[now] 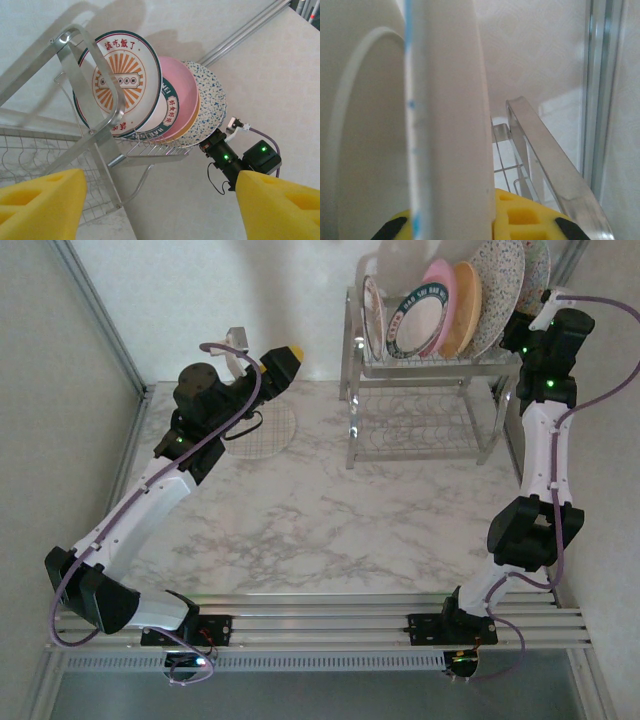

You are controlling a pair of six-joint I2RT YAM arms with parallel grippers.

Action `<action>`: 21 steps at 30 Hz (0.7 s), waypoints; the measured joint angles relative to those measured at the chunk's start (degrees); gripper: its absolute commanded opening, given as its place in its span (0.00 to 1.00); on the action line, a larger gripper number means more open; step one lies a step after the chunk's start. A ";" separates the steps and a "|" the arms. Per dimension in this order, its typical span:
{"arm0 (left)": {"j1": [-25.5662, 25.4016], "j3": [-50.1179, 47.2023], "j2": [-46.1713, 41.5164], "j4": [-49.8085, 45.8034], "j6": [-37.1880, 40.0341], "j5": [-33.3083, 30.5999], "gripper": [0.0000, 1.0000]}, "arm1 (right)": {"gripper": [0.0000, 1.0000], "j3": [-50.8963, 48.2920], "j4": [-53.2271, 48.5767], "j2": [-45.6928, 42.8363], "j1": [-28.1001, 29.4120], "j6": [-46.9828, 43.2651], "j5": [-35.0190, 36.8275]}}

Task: Unload the plates from the dish rack

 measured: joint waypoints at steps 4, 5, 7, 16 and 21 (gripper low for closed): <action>0.00 0.00 -0.15 0.00 0.00 0.00 0.78 | 0.00 0.04 -0.28 -0.20 0.35 -0.81 0.98; 0.00 0.00 -0.17 0.00 0.00 0.00 0.78 | 0.00 0.04 -0.44 -0.33 0.46 -1.05 1.33; 0.00 0.00 -0.28 0.07 0.00 0.00 0.78 | 0.00 0.04 -0.81 -0.74 0.61 -1.29 1.75; 0.00 -0.09 -1.22 3.82 -0.61 0.04 0.80 | 0.00 0.04 -2.54 -4.20 0.81 -2.73 4.20; 0.00 -1.46 -2.86 9.01 -1.57 0.07 0.80 | 0.00 0.28 -2.62 -5.99 1.03 -2.99 4.92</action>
